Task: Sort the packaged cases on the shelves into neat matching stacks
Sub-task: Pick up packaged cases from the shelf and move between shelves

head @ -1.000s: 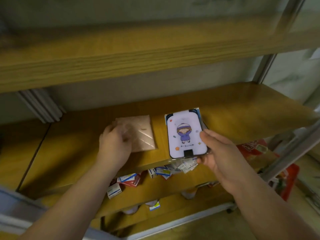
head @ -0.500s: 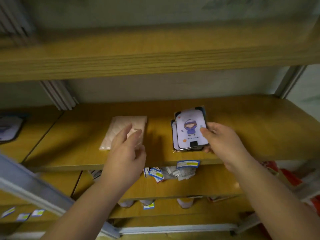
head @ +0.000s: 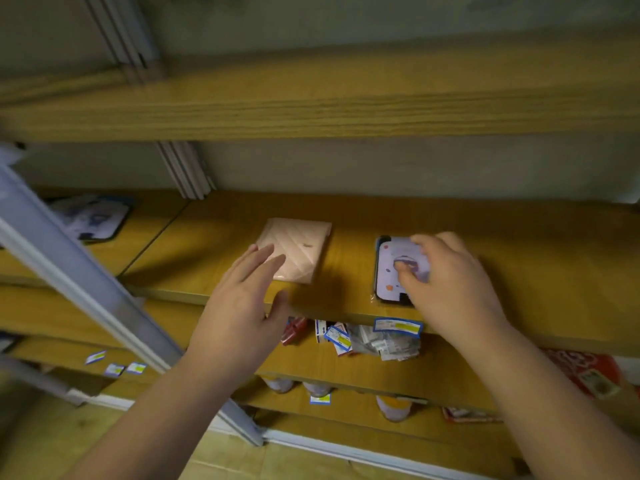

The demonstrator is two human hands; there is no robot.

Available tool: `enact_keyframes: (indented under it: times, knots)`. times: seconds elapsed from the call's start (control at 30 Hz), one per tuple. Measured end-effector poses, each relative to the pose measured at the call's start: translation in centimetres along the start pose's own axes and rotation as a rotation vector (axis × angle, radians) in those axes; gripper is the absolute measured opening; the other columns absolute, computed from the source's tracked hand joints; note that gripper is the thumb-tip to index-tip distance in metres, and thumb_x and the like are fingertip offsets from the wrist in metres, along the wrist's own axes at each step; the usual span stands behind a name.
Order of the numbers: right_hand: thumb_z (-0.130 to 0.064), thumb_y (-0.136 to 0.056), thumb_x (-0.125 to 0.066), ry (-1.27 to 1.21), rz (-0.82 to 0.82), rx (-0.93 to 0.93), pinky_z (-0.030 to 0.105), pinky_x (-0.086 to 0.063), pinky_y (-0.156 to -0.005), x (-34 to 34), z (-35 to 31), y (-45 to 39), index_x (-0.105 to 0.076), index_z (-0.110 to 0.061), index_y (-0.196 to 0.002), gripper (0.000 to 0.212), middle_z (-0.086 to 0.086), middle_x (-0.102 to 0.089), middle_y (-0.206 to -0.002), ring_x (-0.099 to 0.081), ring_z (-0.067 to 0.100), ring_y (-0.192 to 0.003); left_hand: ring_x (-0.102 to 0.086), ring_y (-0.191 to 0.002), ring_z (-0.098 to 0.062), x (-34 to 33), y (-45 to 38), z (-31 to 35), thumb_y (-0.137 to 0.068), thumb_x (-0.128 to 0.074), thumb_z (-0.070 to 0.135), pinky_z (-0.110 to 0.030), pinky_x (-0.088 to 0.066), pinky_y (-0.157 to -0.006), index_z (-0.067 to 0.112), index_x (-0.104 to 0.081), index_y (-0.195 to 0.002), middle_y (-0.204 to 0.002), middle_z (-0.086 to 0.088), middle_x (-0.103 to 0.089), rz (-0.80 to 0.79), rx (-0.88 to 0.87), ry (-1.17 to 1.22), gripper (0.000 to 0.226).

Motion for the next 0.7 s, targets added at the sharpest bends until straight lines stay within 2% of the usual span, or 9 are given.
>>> enact_keyframes:
  times: [0.1, 0.2, 0.3, 0.43, 0.57, 0.7]
  knots:
    - [-0.039, -0.091, -0.061, -0.070, -0.023, 0.196, 0.036, -0.048, -0.089, -0.7, -4.7, 0.6, -0.059, -0.020, -0.131, 0.043, -0.003, -0.055, -0.123, -0.054, 0.018, -0.111, -0.043, -0.143, -0.022, 1.7, 0.6, -0.7, -0.091, -0.068, 0.017, -0.037, -0.037, -0.112, 0.011, -0.058, -0.140, -0.149, -0.005, -0.054, 0.024, -0.002, -0.045, 0.050]
    - [-0.037, -0.090, -0.061, -0.099, -0.016, 0.285, 0.035, -0.041, -0.092, -1.5, -9.0, 1.6, -0.061, -0.021, -0.127, 0.041, -0.004, -0.057, -0.123, -0.052, 0.017, -0.111, -0.043, -0.142, -0.022, 3.7, 1.7, -2.5, -0.090, -0.069, 0.020, -0.031, -0.032, -0.110, 0.012, -0.057, -0.141, -0.149, -0.004, -0.054, 0.047, 0.026, -0.104, 0.052]
    - [-0.038, -0.090, -0.058, -0.126, -0.047, 0.346, 0.029, -0.038, -0.091, -2.8, -13.2, 2.8, -0.059, -0.024, -0.127, 0.039, -0.007, -0.055, -0.124, -0.050, 0.013, -0.113, -0.039, -0.144, -0.017, 6.3, 3.2, -4.9, -0.093, -0.066, 0.025, -0.029, -0.031, -0.110, 0.017, -0.054, -0.143, -0.151, 0.001, -0.051, 0.098, 0.055, -0.110, 0.053]
    - [-0.043, -0.091, -0.056, -0.165, -0.137, 0.437, 0.018, -0.034, -0.095, -6.0, -19.5, 4.9, -0.055, -0.032, -0.129, 0.040, -0.017, -0.049, -0.128, -0.041, 0.001, -0.118, -0.045, -0.139, -0.016, 10.4, 5.4, -9.4, -0.093, -0.063, 0.023, -0.029, -0.037, -0.108, 0.016, -0.056, -0.142, -0.147, 0.001, -0.054, 0.198, 0.080, -0.108, 0.050]
    - [-0.044, -0.090, -0.055, -0.190, -0.186, 0.529, 0.015, -0.034, -0.095, -9.4, -27.2, 7.0, -0.056, -0.031, -0.130, 0.041, -0.019, -0.050, -0.127, -0.044, -0.001, -0.117, -0.051, -0.129, -0.013, 14.4, 7.9, -15.7, -0.093, -0.061, 0.022, -0.016, -0.034, -0.105, 0.015, -0.061, -0.136, -0.136, 0.000, -0.062, 0.263, 0.112, -0.096, 0.044]
    - [-0.040, -0.091, -0.058, -0.208, -0.202, 0.592, 0.017, -0.039, -0.096, -13.1, -36.0, 8.9, -0.056, -0.030, -0.130, 0.041, -0.020, -0.050, -0.128, -0.046, -0.001, -0.117, -0.052, -0.120, -0.011, 18.5, 10.8, -22.9, -0.090, -0.061, 0.024, -0.026, -0.042, -0.094, 0.014, -0.064, -0.131, -0.126, -0.001, -0.067, 0.302, 0.118, -0.159, 0.043]
Point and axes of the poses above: each hand's wrist, its own y-axis away from the middle knuckle, its own x-axis out of the back of the hand, z = x × y, the point moved 8 cm from there along -y, towards the middle knuckle
